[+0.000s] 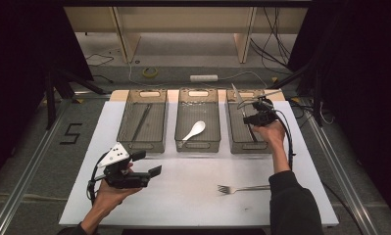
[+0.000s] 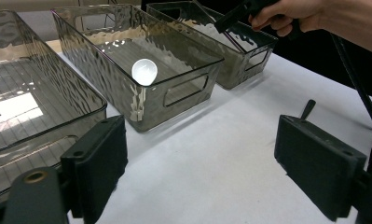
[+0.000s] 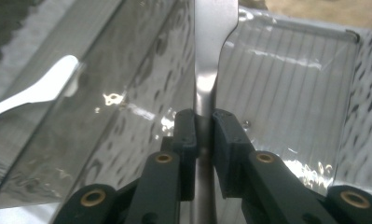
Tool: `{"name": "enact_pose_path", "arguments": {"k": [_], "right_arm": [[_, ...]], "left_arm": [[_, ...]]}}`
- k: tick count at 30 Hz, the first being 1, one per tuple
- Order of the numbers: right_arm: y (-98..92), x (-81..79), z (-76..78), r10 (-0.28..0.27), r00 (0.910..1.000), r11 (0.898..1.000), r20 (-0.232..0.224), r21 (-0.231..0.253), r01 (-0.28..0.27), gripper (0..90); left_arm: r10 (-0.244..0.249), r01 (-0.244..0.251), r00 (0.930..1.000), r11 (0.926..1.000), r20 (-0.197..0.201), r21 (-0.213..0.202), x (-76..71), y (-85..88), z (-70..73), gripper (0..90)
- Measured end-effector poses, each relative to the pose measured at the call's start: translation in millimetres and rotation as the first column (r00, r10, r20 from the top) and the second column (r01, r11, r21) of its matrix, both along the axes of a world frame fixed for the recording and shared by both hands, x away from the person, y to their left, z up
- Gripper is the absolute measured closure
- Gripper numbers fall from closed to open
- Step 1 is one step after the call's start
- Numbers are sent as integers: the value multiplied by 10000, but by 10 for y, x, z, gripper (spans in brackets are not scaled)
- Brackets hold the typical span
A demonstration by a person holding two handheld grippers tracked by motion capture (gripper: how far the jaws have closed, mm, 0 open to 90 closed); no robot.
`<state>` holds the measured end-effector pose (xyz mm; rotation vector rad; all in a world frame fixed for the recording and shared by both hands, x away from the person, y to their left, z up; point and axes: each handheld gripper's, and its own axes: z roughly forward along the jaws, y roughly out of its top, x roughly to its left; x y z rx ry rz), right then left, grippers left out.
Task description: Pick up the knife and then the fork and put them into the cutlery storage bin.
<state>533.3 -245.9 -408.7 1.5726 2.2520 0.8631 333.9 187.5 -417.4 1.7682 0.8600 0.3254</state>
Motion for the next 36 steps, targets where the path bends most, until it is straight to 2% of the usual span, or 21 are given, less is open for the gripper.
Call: {"name": "enact_pose_path", "arguments": {"k": [10, 12, 13, 15, 17, 20, 24, 27, 29, 32, 36], "right_arm": [[32, 19, -81, -253, 9990, 9997, -367, -52, 251, 799], [44, 32, -109, -200, 9975, 9998, -673, -80, 195, 784], [55, 36, -120, -176, 9970, 9998, -758, -122, 167, 744], [54, 44, -102, -189, 9975, 9993, -688, 296, 210, 648], [67, 39, -48, -159, 9981, 9992, -597, 358, 180, 587], [57, 5, 47, 7, 9998, 9992, -223, 405, 2, 533], [34, -99, 165, 673, 9976, 9961, 147, 562, -681, 438], [19, -224, 260, 1458, 9887, 9877, 340, 522, -1474, 387], [15, -335, 337, 2001, 9781, 9775, 567, 560, -2032, 362], [37, -525, 459, 2765, 9571, 9587, 862, 438, -2809, 309], [97, -790, 570, 3590, 9260, 9312, 1167, 227, -3639, 291]], "left_arm": [[-28, 28, 10000, 10000, -5, 32, -2, -1, 2, 165], [-50, 50, 10000, 10000, -26, 56, -2, 0, -1, 165], [-47, 47, 10000, 10000, -36, 49, -1, -1, -1, 165], [-47, 47, 10000, 10000, -43, 41, 0, -3, -1, 165], [-48, 48, 10000, 10000, -24, 56, -3, -4, -1, 165], [8, -8, 10000, 10000, -6, -26, -2, 0, 1, 165], [5, -5, 10000, 10000, -27, 10, -2, 2, 0, 164], [8, -8, 10000, 10000, -53, -5, 2, -2, -3, 164], [12, -12, 10000, 10000, -37, 10, 2, -3, -3, 164], [-10, 9, 10000, 10000, -57, -51, 4, -6, -4, 164], [9, -9, 10000, 10000, -44, -75, 8, 6, 2, 163]]}}
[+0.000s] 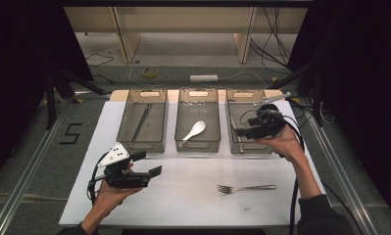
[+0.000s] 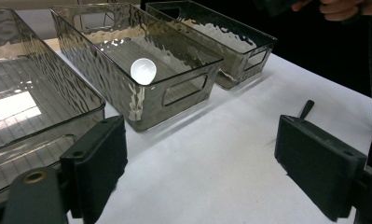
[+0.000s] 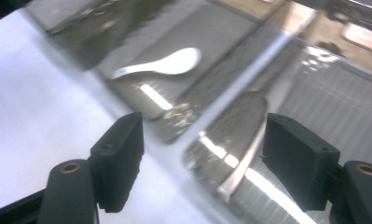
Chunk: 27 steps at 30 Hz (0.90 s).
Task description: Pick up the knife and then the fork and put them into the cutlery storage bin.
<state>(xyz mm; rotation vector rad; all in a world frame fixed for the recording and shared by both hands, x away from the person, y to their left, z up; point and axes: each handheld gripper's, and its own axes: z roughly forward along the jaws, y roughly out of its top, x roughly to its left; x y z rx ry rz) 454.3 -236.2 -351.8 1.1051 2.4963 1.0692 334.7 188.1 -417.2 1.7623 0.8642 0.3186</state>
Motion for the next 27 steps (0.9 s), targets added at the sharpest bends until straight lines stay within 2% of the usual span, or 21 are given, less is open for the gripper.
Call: {"name": "enact_pose_path", "arguments": {"k": [4, 10, 13, 21, 27], "right_arm": [[67, -222, 5, 673, 9977, 9971, 18, -351, -672, 274], [114, -463, -125, 1400, 9897, 9850, -291, -980, -1422, 272], [121, -520, -228, 1558, 9866, 9768, -485, -1408, -1612, 272], [127, -663, -421, 1915, 9720, 9552, -1362, -2016, -2165, 280], [143, -708, -593, 2001, 9610, 9302, -1910, -2710, -2475, 327]], "left_arm": [[25, -25, 10000, 10000, -20, -14, -1, 7, -2, 163], [38, -37, 10000, 10000, 7, -51, -3, 9, 0, 161], [26, -26, 10000, 10000, -6, -1, -2, 7, -3, 161], [7, -7, 10000, 10000, 2, -8, -3, 4, 1, 161], [-6, 6, 10000, 10000, 17, 1, -7, -1, 0, 160]]}}
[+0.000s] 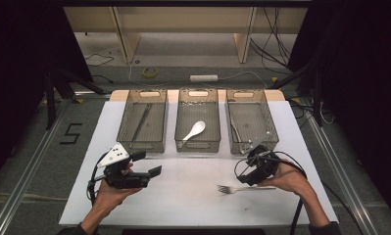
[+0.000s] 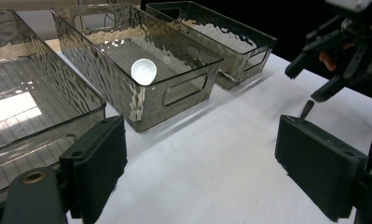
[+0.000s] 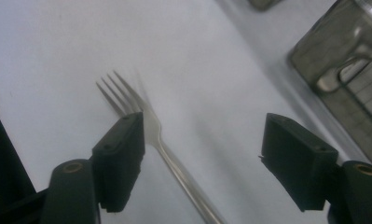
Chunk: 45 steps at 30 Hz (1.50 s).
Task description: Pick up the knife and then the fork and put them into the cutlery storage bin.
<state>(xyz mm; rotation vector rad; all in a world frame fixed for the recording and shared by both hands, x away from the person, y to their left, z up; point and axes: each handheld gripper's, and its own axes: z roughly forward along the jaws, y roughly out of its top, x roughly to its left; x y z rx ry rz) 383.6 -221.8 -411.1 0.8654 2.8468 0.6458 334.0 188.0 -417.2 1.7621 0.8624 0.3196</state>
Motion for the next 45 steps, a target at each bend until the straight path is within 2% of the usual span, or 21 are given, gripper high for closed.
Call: {"name": "enact_pose_path", "arguments": {"k": [7, 14, 22, 36, 42, 44, 45], "right_arm": [[-28, -35, -123, 74, 9991, 9985, -415, -537, -96, 394], [-42, -59, -228, 111, 9980, 9946, -622, -1027, -174, 486], [-43, -73, -330, 215, 9950, 9895, -975, -1404, -351, 571], [-38, -81, -428, 295, 9926, 9805, -1182, -1895, -517, 629], [-25, -85, -429, 397, 9927, 9772, -1141, -2029, -624, 650], [-9, -97, -424, 275, 9925, 9761, -1193, -2108, -523, 657], [-9, -94, -430, 418, 9929, 9750, -1112, -2126, -649, 659]], "left_arm": [[-8, 8, 10000, 10000, -5, 14, -5, 2, -2, 160], [-18, 18, 10000, 10000, 9, 18, -6, -5, 0, 160], [-52, 52, 10000, 9999, 6, 100, -6, 0, -3, 160], [-55, 54, 10000, 9999, 16, 104, -9, -1, 0, 160], [-73, 73, 10000, 9999, 37, 145, -7, -4, -2, 160], [-72, 72, 10000, 9999, 41, 147, -8, -6, -1, 160], [-81, 80, 10000, 9999, 34, 132, -9, -6, -1, 160]]}}
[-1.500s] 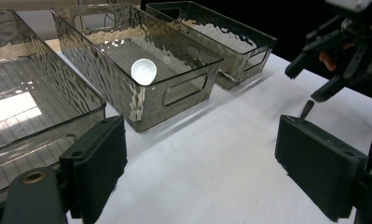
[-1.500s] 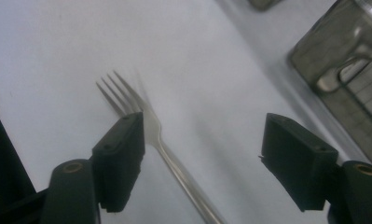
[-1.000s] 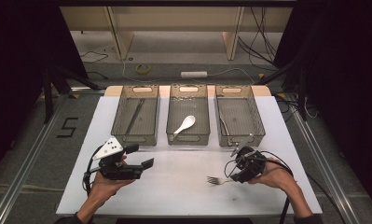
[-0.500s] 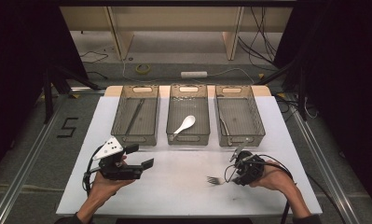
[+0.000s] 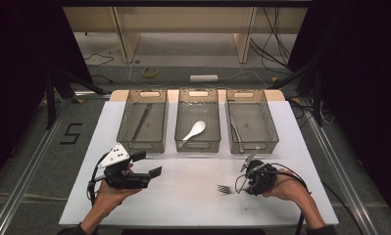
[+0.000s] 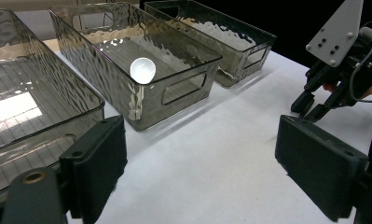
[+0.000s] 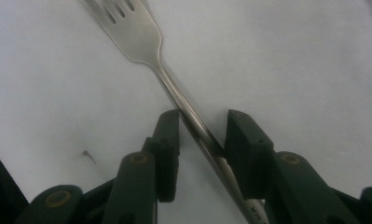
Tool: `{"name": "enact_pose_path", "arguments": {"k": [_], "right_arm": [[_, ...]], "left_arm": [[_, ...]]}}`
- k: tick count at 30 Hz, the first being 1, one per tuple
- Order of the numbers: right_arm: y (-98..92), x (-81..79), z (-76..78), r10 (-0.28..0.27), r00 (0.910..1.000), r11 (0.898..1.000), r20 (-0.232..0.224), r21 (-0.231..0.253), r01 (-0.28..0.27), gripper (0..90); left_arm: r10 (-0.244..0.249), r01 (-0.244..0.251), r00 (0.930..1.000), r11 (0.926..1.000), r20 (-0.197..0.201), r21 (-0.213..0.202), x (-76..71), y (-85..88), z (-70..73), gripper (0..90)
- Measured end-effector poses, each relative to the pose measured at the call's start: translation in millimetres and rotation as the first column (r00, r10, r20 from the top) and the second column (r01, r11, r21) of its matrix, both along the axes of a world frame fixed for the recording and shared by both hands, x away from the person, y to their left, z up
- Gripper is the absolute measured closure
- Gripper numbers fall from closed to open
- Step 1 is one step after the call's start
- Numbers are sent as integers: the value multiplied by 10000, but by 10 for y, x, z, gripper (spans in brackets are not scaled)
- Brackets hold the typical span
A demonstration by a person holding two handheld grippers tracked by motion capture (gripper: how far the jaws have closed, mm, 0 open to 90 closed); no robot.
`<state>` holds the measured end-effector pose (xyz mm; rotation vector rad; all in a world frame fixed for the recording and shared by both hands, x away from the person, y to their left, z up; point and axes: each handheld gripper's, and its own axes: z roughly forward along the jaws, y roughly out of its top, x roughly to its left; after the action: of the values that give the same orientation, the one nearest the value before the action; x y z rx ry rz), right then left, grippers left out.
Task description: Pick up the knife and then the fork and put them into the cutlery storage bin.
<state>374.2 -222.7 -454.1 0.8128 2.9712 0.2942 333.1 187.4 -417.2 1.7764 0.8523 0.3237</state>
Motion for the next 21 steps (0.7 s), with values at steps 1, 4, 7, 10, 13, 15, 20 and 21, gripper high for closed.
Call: {"name": "enact_pose_path", "arguments": {"k": [1, 4, 7, 10, 13, 15, 20, 21], "right_arm": [[6, -2, -4, 78, 9999, 10000, 65, -41, -78, 662], [34, -15, -2, 168, 9998, 9996, 124, -240, -165, 674], [57, -24, -2, 305, 9994, 9989, 149, -360, -300, 713], [75, -33, 1, 373, 9992, 9983, 109, -447, -367, 736], [81, -36, 1, 472, 9989, 9978, 68, -466, -468, 763], [89, -37, 2, 532, 9986, 9974, 29, -485, -530, 782], [105, -40, 4, 629, 9980, 9965, -106, -546, -634, 819], [106, -39, 3, 640, 9979, 9965, -91, -537, -644, 821]], "left_arm": [[7, -7, 10000, 10000, 9, 13, 0, 0, 0, 160], [12, -12, 10000, 10000, 12, 20, -1, 1, -1, 160], [8, -8, 10000, 10000, -5, 20, -3, -1, -2, 160], [-7, 7, 10000, 10000, -8, 20, -4, -4, -2, 160], [-5, 5, 10000, 10000, -2, 28, -5, -7, -4, 160], [4, -4, 10000, 10000, 4, 30, -5, -6, -3, 160], [-28, 28, 10000, 10000, 10, 71, -5, -6, -3, 160], [-34, 34, 10000, 10000, 12, 80, -5, -6, -4, 160]]}}
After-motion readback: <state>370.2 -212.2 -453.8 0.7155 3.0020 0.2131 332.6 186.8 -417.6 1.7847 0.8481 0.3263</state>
